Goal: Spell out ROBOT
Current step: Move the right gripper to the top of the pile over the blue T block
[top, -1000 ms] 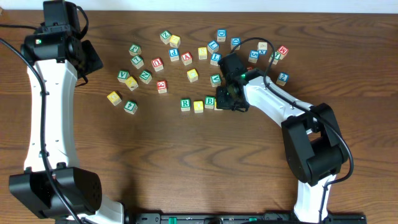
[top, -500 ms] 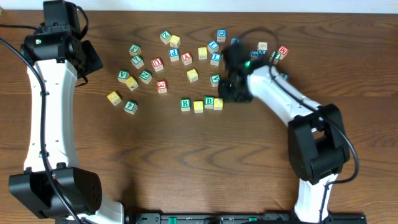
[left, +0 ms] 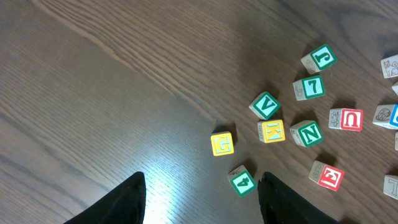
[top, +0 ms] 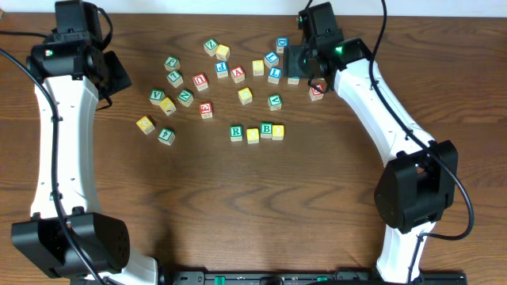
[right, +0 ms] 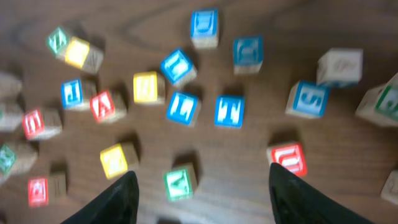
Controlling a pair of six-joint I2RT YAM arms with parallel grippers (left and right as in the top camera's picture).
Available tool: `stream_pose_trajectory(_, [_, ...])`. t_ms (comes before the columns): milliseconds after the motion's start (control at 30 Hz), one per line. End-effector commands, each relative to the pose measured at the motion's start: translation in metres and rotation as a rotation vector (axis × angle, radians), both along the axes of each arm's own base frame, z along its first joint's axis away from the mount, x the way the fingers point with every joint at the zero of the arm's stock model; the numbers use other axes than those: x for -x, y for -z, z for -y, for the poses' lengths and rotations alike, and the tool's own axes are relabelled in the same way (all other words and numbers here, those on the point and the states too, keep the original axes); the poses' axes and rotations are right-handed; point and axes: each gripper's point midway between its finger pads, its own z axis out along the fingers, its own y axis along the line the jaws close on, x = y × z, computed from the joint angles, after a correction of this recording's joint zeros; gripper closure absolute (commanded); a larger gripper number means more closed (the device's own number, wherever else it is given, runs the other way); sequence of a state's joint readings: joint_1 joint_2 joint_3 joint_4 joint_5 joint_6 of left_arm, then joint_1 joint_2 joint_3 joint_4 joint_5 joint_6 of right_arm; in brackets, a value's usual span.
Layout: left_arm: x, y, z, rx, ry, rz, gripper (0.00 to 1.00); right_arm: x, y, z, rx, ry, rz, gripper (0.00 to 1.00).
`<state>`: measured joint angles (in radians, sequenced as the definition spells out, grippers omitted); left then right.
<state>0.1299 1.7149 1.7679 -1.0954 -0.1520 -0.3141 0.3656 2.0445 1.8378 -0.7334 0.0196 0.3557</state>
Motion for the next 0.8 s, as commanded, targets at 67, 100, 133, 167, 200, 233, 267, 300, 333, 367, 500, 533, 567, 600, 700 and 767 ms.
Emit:
stream_pose_trajectory(67, [-0.001,0.005,0.0,0.007,0.0,-0.012,0.43,-0.024,0.014,0.006,0.024,0.089,0.047,0.41])
stream_pose_trajectory(100, [-0.001,0.005,0.0,0.007,0.0,-0.012,0.43,-0.027,0.02,0.004,0.02,0.093,0.05,0.41])
stream_pose_trajectory(133, [-0.001,0.005,0.0,0.007,0.0,-0.012,0.43,-0.031,0.026,0.003,0.016,0.096,0.051,0.41])
stream_pose_trajectory(167, [-0.001,0.005,0.0,0.007,0.0,-0.012,0.43,-0.034,0.032,0.002,0.016,0.097,0.05,0.41])
stream_pose_trajectory(200, [-0.001,0.005,0.0,0.007,0.0,-0.012,0.43,-0.036,0.037,0.001,0.017,0.097,0.049,0.42])
stream_pose_trajectory(233, [-0.001,0.005,0.0,0.007,-0.001,-0.012,0.43,-0.04,0.048,0.0,0.019,0.097,0.044,0.42])
stream_pose_trajectory(267, [-0.001,0.005,0.0,0.007,0.0,-0.012,0.43,-0.042,0.053,-0.001,0.019,0.097,0.043,0.42])
stream_pose_trajectory(300, [-0.001,0.005,0.0,0.007,0.0,-0.012,0.43,-0.045,0.062,-0.002,0.021,0.097,0.041,0.43])
stream_pose_trajectory(333, [-0.001,0.005,0.0,0.007,0.0,-0.012,0.43,-0.046,0.067,-0.003,0.022,0.097,0.04,0.43])
stream_pose_trajectory(367, [-0.001,0.005,0.0,0.007,-0.001,-0.012,0.43,-0.048,0.071,-0.004,0.022,0.097,0.04,0.43])
stream_pose_trajectory(500, [-0.001,0.005,0.0,0.007,0.0,-0.012,0.43,-0.053,0.087,-0.004,0.026,0.102,0.037,0.44])
stream_pose_trajectory(533, [-0.001,0.005,0.0,0.007,0.0,-0.012,0.43,-0.054,0.092,-0.004,0.031,0.104,0.035,0.44])
stream_pose_trajectory(567, [-0.001,0.005,0.0,0.007,0.0,-0.012,0.43,-0.054,0.094,-0.003,0.032,0.104,0.033,0.44])
stream_pose_trajectory(600, [-0.001,0.005,0.0,0.007,0.0,-0.012,0.43,-0.055,0.099,-0.002,0.04,0.108,0.03,0.45])
stream_pose_trajectory(700, [-0.001,0.005,0.0,0.007,-0.001,-0.012,0.43,-0.055,0.108,0.001,0.059,0.119,0.021,0.46])
stream_pose_trajectory(767, [-0.001,0.005,0.0,0.007,0.0,-0.012,0.43,-0.055,0.115,0.004,0.074,0.138,0.015,0.47])
